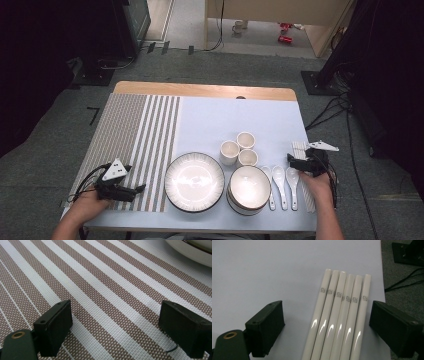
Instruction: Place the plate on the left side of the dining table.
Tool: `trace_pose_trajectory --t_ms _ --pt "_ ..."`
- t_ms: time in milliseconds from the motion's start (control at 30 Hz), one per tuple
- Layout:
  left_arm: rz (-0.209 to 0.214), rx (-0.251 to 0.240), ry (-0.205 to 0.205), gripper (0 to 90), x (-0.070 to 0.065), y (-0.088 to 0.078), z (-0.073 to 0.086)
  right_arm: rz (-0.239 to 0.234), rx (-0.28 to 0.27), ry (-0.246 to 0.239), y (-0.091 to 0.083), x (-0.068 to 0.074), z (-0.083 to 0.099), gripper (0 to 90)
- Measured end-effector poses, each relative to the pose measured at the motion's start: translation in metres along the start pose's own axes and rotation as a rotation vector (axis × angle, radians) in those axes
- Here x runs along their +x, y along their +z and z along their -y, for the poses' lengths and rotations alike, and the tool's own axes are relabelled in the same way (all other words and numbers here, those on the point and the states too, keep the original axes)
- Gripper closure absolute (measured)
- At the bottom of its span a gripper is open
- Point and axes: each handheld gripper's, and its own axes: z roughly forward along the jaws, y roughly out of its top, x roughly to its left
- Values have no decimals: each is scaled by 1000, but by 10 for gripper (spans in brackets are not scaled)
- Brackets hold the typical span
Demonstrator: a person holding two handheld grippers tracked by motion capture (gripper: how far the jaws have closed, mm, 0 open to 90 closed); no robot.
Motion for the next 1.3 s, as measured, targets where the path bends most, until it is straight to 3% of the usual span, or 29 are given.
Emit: trace_pose_trajectory --t_ms 833,967,1133,1300 --pt "2 2 0 116 0 0 0 1 1 0 0 0 0 124" --pt "10 0 -24 103 2 1 -1 -2 1 1 0 0 0 126" --pt "-7 4 -20 102 -1 1 -2 -17 1 11 -2 -2 0 137" --pt "20 6 -93 142 6 -1 -5 -35 27 -8 -3 -4 -5 188"
